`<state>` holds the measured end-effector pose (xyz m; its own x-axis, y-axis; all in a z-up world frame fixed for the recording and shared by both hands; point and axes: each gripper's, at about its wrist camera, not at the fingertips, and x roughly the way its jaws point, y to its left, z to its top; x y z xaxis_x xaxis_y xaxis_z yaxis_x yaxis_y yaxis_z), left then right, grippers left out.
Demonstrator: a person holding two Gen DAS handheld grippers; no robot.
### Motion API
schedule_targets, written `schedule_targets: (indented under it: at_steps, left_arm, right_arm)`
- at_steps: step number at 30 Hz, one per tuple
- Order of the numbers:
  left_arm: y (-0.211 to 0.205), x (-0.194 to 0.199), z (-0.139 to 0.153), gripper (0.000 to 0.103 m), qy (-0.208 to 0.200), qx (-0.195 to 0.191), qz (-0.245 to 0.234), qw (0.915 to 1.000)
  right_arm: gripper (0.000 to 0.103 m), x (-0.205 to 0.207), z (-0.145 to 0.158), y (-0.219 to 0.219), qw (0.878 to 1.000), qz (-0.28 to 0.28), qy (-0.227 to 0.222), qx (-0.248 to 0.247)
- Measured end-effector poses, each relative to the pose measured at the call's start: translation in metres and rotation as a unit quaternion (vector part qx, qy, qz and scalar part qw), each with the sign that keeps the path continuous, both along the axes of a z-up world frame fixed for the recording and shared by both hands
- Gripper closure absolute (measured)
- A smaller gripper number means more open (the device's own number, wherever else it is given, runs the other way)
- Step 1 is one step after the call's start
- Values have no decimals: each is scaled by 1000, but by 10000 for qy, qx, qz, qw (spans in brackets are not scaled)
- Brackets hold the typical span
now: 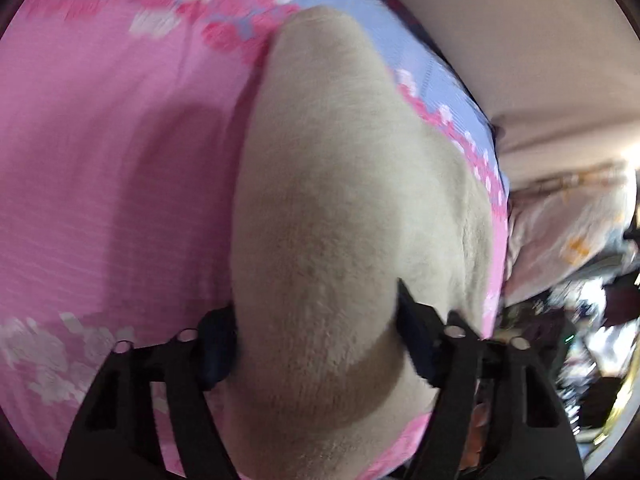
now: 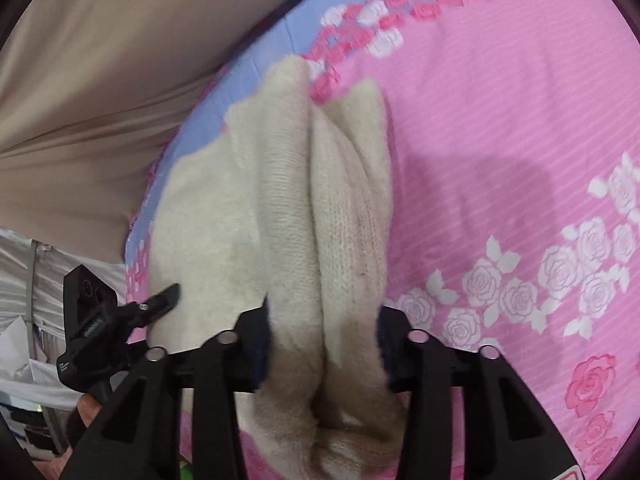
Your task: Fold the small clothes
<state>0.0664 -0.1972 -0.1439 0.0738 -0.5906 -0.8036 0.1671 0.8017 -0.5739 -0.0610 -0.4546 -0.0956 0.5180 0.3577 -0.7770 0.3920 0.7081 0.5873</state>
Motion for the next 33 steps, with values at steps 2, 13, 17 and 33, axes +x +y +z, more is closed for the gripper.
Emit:
schedule_targets:
  at_steps: [2, 13, 17, 33]
  left_arm:
    - [-5, -4, 19, 51, -230, -141, -141, 9995]
    - [-34, -24, -9, 34, -111, 51, -359, 9993]
    - [-34, -25, -11, 8, -406, 380, -289, 9980]
    - [-69, -12, 81, 52, -553, -348, -771, 9949]
  right_arm:
    - [72, -5, 32, -2, 9992, -21, -314, -262]
    - [60, -30, -4, -25, 9969, -67, 311, -723]
    - [42, -41, -17, -31, 9986, -376, 163, -325]
    - [67, -42, 92, -20, 9933, -631, -896, -369]
